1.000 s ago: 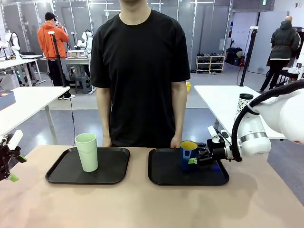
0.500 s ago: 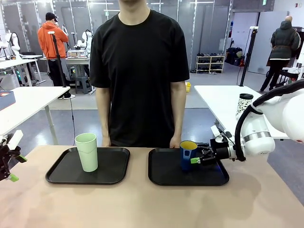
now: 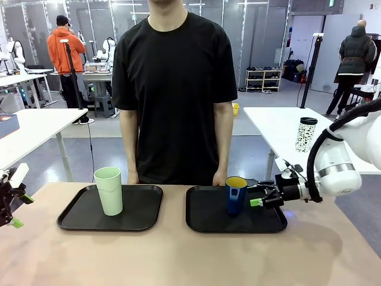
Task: Sort and store the cups by type.
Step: Pick up the Handle plastic cup and place it into the empty Flat Tray.
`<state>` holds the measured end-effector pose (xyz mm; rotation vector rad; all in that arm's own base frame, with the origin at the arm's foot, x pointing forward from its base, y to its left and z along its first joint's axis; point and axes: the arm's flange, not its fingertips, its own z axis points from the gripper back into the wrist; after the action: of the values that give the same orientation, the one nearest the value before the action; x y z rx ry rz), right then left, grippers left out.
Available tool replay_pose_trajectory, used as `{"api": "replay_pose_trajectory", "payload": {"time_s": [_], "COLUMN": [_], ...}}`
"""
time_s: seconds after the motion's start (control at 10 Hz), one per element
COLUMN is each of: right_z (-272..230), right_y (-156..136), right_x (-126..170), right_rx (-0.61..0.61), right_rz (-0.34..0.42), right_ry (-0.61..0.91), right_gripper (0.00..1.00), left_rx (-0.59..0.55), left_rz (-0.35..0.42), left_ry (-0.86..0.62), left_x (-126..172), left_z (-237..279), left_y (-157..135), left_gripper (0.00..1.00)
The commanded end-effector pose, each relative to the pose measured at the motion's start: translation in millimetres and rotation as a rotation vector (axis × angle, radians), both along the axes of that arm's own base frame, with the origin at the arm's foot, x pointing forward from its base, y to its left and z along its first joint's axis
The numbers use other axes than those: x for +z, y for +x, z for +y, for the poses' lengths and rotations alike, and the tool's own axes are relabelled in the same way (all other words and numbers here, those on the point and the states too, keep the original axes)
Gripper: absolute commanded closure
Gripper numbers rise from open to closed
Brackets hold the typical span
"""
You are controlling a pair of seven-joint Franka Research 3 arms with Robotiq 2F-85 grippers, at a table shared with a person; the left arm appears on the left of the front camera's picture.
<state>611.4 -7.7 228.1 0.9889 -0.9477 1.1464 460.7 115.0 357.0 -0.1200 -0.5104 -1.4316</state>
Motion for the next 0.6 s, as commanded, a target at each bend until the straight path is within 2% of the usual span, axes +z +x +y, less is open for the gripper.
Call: {"api": "replay_pose_trajectory", "payload": {"time_s": [0.0,0.3,0.5], "right_z": [-12.3,-17.0,-5.6], "right_y": [-29.6,-56.5,-64.6], "right_x": [33.4,73.6,83.7], "right_rx": [-0.081,-0.195,-0.262], "right_rz": [0.037,0.064,0.087], "right_ry": [-0.156,-0.394,-0.541], "right_gripper": [0.0,0.0,0.0], "left_rx": [-0.011,-0.011,-0.011], "left_rz": [-0.019,-0.019,-0.019], "left_ry": [-0.001,-0.001,-0.001], "left_x": [-0.3,-0.3,-0.3], "left_z": [0.9,0.9,0.9], "left_y": [-0.7,-0.7,-0.7], "left_gripper": [0.0,0.0,0.0]}}
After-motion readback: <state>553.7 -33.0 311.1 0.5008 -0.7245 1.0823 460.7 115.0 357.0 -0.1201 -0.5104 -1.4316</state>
